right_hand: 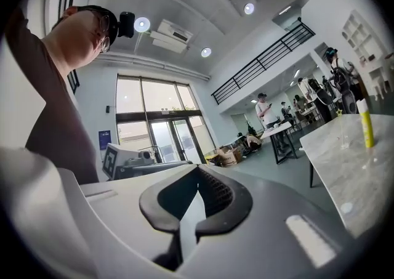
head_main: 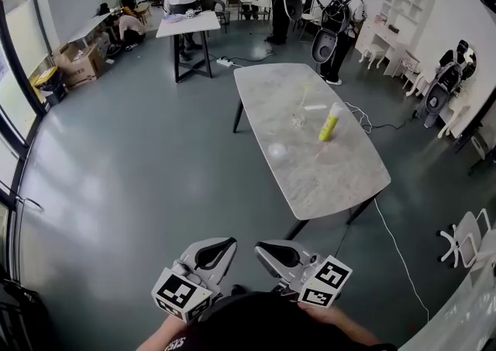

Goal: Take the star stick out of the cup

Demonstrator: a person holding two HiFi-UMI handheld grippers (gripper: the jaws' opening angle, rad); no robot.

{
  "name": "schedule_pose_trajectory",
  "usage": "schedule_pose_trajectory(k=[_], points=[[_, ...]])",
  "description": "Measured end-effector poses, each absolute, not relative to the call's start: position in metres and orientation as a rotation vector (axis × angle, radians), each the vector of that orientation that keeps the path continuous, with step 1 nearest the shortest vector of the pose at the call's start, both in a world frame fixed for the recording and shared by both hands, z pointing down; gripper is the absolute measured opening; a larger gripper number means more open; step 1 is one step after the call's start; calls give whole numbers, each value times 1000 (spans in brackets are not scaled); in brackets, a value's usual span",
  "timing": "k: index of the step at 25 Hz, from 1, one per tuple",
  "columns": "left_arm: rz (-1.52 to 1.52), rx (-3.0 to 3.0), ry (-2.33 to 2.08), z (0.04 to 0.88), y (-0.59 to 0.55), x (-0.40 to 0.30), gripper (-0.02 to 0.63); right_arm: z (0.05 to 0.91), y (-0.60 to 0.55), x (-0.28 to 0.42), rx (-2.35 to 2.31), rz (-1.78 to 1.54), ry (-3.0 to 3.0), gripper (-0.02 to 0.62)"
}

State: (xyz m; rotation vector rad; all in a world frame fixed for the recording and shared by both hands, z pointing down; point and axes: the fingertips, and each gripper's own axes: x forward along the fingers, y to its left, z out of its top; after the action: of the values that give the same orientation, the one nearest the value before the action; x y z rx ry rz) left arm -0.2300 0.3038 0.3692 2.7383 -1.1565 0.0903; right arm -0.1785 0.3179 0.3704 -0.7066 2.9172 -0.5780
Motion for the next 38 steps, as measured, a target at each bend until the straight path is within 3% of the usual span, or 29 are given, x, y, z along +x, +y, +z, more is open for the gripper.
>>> schedule_pose_trajectory(k=[19, 38], points=[[86, 2664, -1142, 393, 214, -202, 2, 397, 231, -156, -641, -747, 2938, 12], [171, 2687, -1045, 385, 83, -35, 2, 389, 106, 9, -684, -763, 2870, 12]])
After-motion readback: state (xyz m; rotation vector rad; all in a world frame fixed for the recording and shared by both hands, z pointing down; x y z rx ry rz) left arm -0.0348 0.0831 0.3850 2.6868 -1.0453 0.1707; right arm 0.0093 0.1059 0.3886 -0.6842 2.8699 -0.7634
